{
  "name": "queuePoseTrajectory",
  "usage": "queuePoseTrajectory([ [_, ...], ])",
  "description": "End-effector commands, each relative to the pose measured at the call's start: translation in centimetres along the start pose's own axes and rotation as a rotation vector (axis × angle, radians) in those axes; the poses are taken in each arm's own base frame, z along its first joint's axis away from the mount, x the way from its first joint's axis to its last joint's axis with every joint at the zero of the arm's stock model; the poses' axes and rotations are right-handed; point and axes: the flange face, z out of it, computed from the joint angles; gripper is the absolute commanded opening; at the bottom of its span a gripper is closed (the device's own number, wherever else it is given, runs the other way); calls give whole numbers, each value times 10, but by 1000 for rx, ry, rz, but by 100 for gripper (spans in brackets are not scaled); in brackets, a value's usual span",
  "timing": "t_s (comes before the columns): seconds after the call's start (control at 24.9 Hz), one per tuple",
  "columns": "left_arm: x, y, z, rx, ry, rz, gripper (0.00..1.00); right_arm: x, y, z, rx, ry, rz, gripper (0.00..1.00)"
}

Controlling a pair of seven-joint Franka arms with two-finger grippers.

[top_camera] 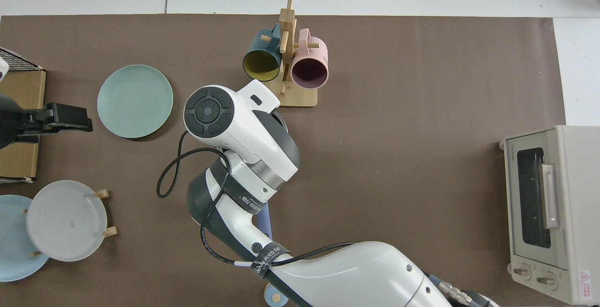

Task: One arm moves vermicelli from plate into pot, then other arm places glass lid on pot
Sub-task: 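Carry the glass lid over the saucepan with the right gripper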

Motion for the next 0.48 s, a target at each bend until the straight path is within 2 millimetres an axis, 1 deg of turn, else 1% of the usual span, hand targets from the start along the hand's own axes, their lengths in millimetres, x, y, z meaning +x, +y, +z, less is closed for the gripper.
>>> queuePoseTrajectory([
  [0.0, -3, -7, 1, 12, 8, -1, 99, 4, -4, 0, 15, 16, 6, 0],
  [0.12, -3, -12, 1, 49, 3, 47, 99, 3, -5, 0, 17, 13, 4, 0],
  [0.2, -2, -18, 0, 50, 4, 37, 99, 3, -4, 2, 16, 5, 4, 0],
  [0.44, -3, -18, 0, 53, -2, 31, 100, 2, -3, 0, 34, -25, 14, 0],
])
